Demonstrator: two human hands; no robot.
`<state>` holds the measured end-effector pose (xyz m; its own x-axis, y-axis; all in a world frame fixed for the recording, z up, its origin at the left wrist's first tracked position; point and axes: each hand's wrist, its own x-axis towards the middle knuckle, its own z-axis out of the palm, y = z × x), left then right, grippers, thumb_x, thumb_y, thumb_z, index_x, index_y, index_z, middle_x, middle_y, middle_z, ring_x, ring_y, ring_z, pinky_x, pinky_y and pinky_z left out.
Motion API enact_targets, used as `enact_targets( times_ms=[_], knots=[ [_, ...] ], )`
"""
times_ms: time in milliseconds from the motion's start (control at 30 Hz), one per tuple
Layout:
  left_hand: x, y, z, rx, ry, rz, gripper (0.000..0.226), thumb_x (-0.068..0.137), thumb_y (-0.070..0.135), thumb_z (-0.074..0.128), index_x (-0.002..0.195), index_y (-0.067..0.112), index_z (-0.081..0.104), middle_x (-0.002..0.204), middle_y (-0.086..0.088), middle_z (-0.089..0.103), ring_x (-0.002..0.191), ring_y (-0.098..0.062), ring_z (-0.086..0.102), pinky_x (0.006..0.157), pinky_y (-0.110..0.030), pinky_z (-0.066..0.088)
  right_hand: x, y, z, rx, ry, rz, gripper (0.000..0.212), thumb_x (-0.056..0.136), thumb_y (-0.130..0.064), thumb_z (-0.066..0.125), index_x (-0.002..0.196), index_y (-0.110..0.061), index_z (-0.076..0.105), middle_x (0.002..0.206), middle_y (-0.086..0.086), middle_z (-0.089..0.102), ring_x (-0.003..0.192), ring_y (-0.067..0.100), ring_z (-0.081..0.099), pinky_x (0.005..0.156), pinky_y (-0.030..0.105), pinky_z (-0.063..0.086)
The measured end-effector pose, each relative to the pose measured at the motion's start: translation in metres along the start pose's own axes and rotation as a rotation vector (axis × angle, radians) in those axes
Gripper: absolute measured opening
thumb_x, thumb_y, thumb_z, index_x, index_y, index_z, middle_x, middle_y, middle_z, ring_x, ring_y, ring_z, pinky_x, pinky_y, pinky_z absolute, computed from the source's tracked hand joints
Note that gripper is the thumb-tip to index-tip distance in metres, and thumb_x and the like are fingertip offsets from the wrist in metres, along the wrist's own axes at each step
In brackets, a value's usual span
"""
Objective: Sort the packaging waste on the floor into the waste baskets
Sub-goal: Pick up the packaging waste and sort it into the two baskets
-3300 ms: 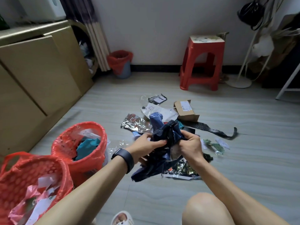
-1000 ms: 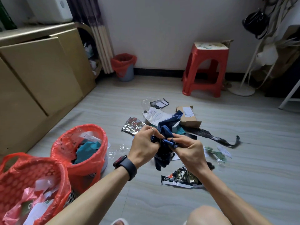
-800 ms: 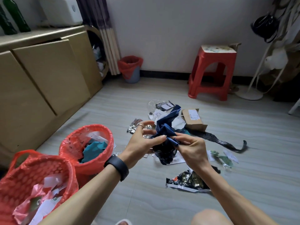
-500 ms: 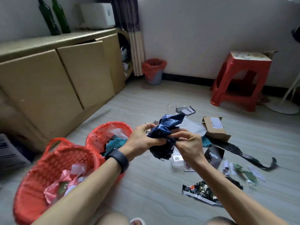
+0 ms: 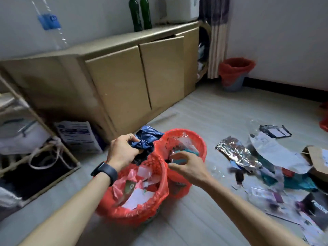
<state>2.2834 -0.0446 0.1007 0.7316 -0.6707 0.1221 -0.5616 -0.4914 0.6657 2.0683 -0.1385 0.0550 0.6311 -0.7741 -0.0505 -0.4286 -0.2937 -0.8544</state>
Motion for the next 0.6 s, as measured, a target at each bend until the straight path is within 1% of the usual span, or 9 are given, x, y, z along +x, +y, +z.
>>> enact_targets(
  times_ms=[67,167,233,267,300,367,400,500,600],
  knots=[
    [0.007,-0.034,-0.003,0.090,0.011,-0.037,0.028,0.059,0.025,0.087,0.066,0.034,0.062,0.079,0.001,0.073,0.080,-0.021,0.068,0.069,-0.026,0.049,0.009,0.008,0.030,-0.116,-0.097,0.028,0.048,0.080,-0.049,0.073,0.122,-0.028,0.064,0.124,-0.006,0.064,0.104,0.008,0.064,0.093,0.024,0.050],
    [0.003,-0.072,0.013,0.213,-0.055,-0.051,0.019,0.067,0.020,0.079,0.074,0.031,0.065,0.092,0.001,0.071,0.090,-0.026,0.065,0.073,-0.028,0.046,0.013,0.021,0.064,-0.233,-0.158,0.091,0.071,0.082,-0.053,0.066,0.143,-0.028,0.040,0.143,0.009,0.043,0.125,0.026,0.053,0.104,0.034,0.043],
    [0.000,-0.094,0.036,0.286,-0.122,-0.006,0.019,0.071,0.012,0.070,0.080,0.029,0.067,0.101,-0.001,0.067,0.097,-0.028,0.063,0.078,-0.030,0.045,0.017,0.032,0.085,-0.272,-0.178,0.118,0.084,0.083,-0.050,0.064,0.152,-0.026,0.021,0.148,0.015,0.036,0.126,0.036,0.051,0.101,0.040,0.045],
    [-0.002,-0.103,0.047,0.333,-0.165,0.020,0.021,0.072,0.011,0.067,0.083,0.029,0.066,0.105,0.000,0.065,0.099,-0.028,0.063,0.080,-0.030,0.046,0.019,0.038,0.093,-0.284,-0.189,0.136,0.090,0.084,-0.047,0.063,0.154,-0.024,0.013,0.148,0.016,0.037,0.123,0.039,0.053,0.098,0.042,0.046],
    [-0.002,-0.112,0.058,0.397,-0.216,0.033,0.022,0.074,0.010,0.063,0.086,0.029,0.066,0.109,0.001,0.063,0.101,-0.028,0.063,0.081,-0.031,0.047,0.021,0.042,0.099,-0.294,-0.200,0.142,0.092,0.085,-0.044,0.062,0.155,-0.021,0.008,0.145,0.017,0.042,0.120,0.041,0.055,0.095,0.042,0.047],
    [-0.002,-0.131,0.082,0.531,-0.330,0.044,0.027,0.080,0.008,0.056,0.094,0.030,0.065,0.115,0.004,0.060,0.102,-0.029,0.062,0.082,-0.034,0.049,0.024,0.054,0.110,-0.292,-0.218,0.139,0.082,0.089,-0.039,0.060,0.153,-0.018,0.014,0.131,0.016,0.060,0.114,0.039,0.060,0.089,0.040,0.049],
    [-0.002,-0.138,0.092,0.580,-0.382,0.050,0.030,0.081,0.007,0.054,0.097,0.030,0.065,0.116,0.002,0.059,0.102,-0.030,0.062,0.082,-0.037,0.051,0.025,0.058,0.114,-0.270,-0.211,0.131,0.077,0.090,-0.037,0.059,0.152,-0.019,0.017,0.125,0.015,0.065,0.112,0.038,0.061,0.086,0.040,0.047],
    [0.003,-0.155,0.115,0.702,-0.488,0.063,0.035,0.084,0.007,0.053,0.105,0.030,0.067,0.118,-0.002,0.063,0.109,-0.030,0.061,0.087,-0.040,0.051,0.025,0.065,0.118,-0.225,-0.161,0.085,0.073,0.090,-0.035,0.059,0.152,-0.022,0.021,0.118,0.012,0.069,0.108,0.038,0.062,0.082,0.039,0.045],
    [0.007,-0.168,0.135,0.757,-0.561,0.047,0.043,0.084,0.004,0.051,0.114,0.029,0.069,0.119,-0.005,0.067,0.111,-0.032,0.062,0.090,-0.042,0.052,0.026,0.071,0.121,-0.185,-0.146,0.083,0.070,0.089,-0.037,0.060,0.149,-0.024,0.026,0.112,0.010,0.071,0.104,0.036,0.063,0.080,0.038,0.046]
  ],
)
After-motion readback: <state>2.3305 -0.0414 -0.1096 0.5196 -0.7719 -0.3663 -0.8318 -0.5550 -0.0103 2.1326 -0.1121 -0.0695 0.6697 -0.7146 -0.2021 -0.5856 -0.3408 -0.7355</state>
